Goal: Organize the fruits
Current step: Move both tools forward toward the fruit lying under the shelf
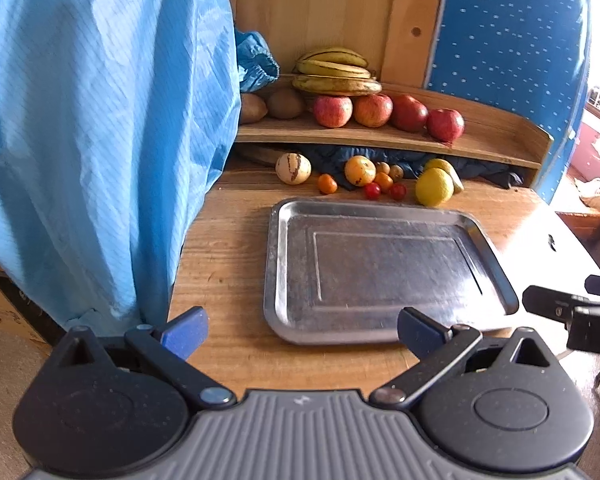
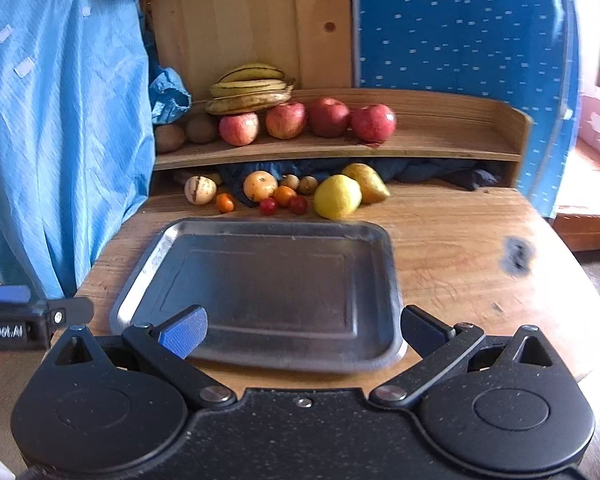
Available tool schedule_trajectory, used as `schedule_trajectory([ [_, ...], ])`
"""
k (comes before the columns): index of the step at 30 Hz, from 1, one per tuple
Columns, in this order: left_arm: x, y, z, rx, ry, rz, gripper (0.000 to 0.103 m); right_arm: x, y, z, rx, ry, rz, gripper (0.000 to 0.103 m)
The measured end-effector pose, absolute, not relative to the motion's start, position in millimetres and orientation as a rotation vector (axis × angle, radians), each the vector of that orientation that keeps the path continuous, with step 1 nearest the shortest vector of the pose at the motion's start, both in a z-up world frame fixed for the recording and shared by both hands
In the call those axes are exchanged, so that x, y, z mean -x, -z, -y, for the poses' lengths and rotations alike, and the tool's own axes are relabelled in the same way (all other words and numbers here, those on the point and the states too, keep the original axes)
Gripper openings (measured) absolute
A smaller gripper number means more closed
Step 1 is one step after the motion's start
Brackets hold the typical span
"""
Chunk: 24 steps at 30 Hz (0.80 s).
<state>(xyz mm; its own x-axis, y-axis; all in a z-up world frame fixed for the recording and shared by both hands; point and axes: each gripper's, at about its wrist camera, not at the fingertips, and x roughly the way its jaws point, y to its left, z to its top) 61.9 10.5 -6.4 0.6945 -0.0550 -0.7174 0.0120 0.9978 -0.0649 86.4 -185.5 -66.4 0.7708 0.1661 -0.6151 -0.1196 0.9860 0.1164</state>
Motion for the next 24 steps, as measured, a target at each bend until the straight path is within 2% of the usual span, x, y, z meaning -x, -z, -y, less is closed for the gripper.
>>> schedule_trajectory([
  [20, -228.2, 25.8, -2.8, 0.109, -0.145, -0.884, 0.103, -251.3, 88.9, 161.4, 0.163, -0.550, -0.749, 0.102],
  [24, -254.7, 31.1, -1.4, 0.108, -0.197, -0.919, 0.103, -272.7, 92.8, 152.2, 0.206, -0.629, -0.737, 0.100],
])
